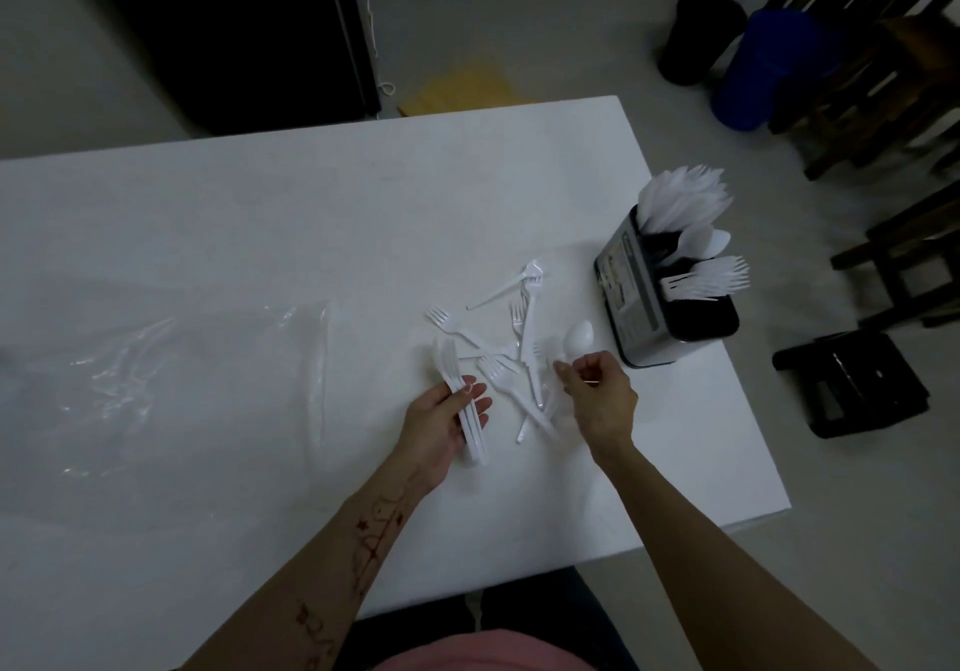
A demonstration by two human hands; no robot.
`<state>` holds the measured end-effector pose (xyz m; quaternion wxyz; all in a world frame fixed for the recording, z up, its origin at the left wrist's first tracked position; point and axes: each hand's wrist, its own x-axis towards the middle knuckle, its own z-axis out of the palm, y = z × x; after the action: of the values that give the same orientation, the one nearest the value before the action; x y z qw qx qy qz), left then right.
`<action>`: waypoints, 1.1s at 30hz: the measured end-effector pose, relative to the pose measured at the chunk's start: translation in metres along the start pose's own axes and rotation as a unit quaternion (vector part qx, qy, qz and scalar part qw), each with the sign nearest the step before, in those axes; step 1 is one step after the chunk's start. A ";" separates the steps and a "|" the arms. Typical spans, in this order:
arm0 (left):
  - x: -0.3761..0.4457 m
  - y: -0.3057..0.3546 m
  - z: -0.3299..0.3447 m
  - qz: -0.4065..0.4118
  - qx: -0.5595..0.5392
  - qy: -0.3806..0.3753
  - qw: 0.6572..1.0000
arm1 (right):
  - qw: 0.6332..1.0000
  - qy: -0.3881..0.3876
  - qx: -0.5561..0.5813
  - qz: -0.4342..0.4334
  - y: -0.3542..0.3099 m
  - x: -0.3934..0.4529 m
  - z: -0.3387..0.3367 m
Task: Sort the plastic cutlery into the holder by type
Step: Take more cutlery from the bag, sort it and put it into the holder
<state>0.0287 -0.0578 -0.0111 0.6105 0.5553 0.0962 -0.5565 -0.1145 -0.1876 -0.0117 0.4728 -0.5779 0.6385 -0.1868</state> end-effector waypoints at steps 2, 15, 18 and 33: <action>-0.001 0.001 0.006 0.006 0.012 -0.006 1.000 | 0.999 -0.028 0.004 -0.046 -0.005 -0.002 -0.005; -0.004 -0.006 0.015 0.026 0.201 -0.011 0.979 | 0.986 -0.125 -0.103 -0.042 -0.024 -0.016 0.031; -0.006 -0.007 0.014 0.019 0.192 -0.039 0.980 | 0.983 -0.150 -0.097 -0.029 -0.023 -0.017 0.035; -0.003 -0.009 0.012 -0.007 0.079 0.040 0.996 | 0.975 -0.024 -0.191 0.112 0.002 -0.004 0.025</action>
<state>0.0146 -0.0635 -0.0093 0.5565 0.6228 0.0807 -0.5439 -0.0960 -0.1755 -0.0239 0.3871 -0.5868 0.7112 0.0062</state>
